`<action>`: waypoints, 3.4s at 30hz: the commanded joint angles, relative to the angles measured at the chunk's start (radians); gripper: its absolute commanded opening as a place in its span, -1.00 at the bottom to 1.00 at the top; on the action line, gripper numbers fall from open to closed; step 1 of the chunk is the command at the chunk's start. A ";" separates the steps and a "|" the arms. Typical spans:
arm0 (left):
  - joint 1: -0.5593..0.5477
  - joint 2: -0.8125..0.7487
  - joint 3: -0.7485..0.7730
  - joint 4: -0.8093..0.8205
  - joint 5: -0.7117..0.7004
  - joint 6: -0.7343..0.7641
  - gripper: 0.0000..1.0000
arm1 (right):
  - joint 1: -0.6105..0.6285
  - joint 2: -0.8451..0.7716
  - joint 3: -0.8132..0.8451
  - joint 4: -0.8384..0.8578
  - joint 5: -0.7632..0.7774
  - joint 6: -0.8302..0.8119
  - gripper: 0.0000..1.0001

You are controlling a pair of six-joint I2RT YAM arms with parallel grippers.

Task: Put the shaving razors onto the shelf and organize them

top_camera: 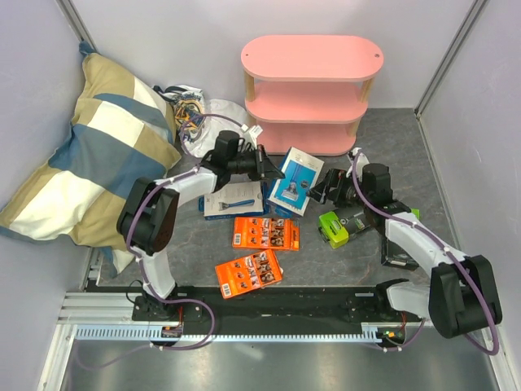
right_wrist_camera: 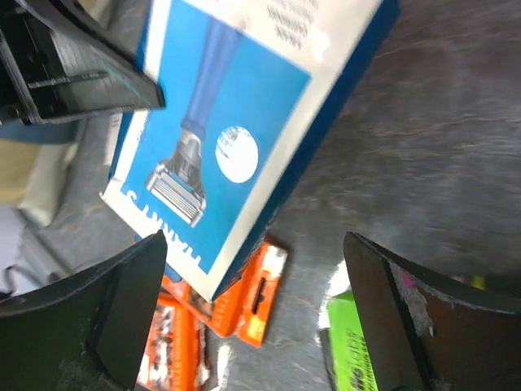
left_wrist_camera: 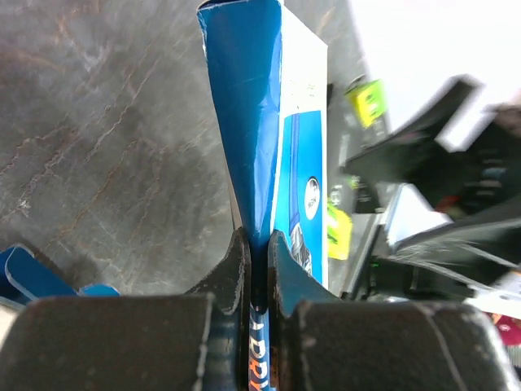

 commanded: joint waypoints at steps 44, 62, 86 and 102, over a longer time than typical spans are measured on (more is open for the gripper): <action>0.057 -0.032 -0.315 1.247 0.443 -0.662 -0.77 | 0.151 0.138 0.026 0.318 -0.426 0.012 0.17; 0.146 -0.005 -0.267 1.464 0.382 -0.871 -0.90 | 0.154 0.038 -0.140 0.529 -0.375 0.204 0.32; 0.338 -0.251 -0.376 1.103 0.389 -0.603 1.00 | 0.160 0.047 0.083 0.269 -0.325 0.123 -0.68; 0.326 -0.650 -0.238 -0.299 -0.595 0.186 1.00 | 0.158 0.184 0.467 0.051 -0.289 0.048 -0.70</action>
